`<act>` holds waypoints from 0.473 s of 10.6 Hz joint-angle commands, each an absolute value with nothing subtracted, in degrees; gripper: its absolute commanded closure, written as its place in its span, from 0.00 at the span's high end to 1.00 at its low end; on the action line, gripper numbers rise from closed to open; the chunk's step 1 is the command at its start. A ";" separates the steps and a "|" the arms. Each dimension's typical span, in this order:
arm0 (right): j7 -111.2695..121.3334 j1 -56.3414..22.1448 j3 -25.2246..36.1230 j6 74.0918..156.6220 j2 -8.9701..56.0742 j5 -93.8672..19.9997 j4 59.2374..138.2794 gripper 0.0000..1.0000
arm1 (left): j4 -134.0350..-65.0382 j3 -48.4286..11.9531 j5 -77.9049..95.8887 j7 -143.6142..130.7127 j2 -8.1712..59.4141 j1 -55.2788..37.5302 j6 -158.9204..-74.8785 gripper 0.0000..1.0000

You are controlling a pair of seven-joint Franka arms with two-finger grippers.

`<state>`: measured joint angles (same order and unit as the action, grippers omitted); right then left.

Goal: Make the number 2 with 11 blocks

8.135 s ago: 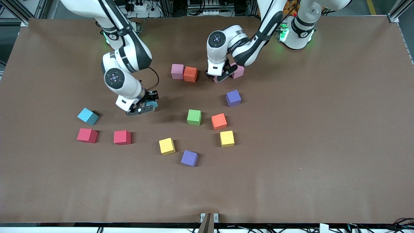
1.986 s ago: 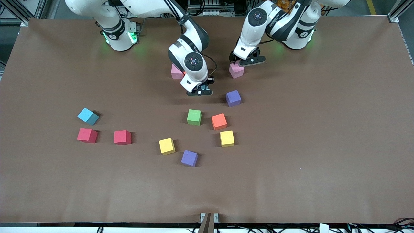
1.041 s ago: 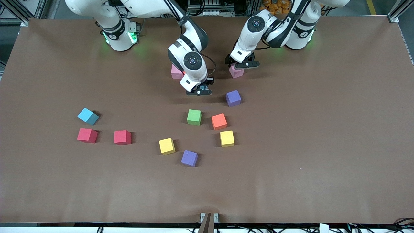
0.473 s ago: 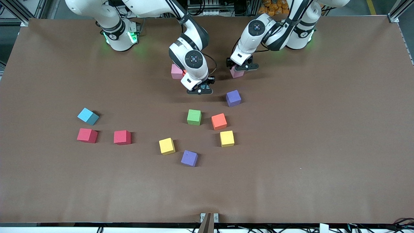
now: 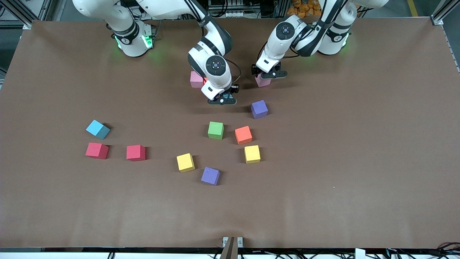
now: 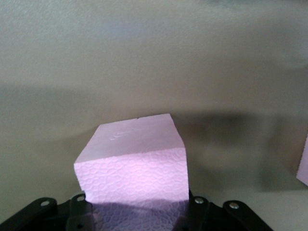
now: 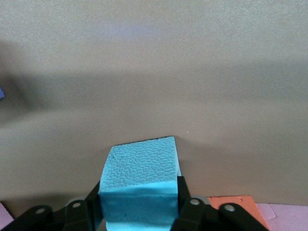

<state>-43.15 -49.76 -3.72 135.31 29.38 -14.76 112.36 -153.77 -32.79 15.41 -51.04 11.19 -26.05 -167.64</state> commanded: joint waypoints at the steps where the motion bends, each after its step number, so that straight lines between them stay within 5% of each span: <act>1: -44.12 -50.36 -3.52 135.44 29.00 -15.21 112.85 1.00 | -153.55 -33.22 16.26 -46.68 9.93 -24.44 -167.96 0.00; 5: -43.86 -49.75 -3.43 134.39 26.90 -15.21 112.85 1.00 | -149.34 -32.87 16.35 -41.23 9.23 -24.17 -161.49 0.00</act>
<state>-43.23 -49.76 -3.62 135.31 28.82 -14.76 112.20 -151.03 -32.75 15.42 -43.94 10.78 -24.73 -165.74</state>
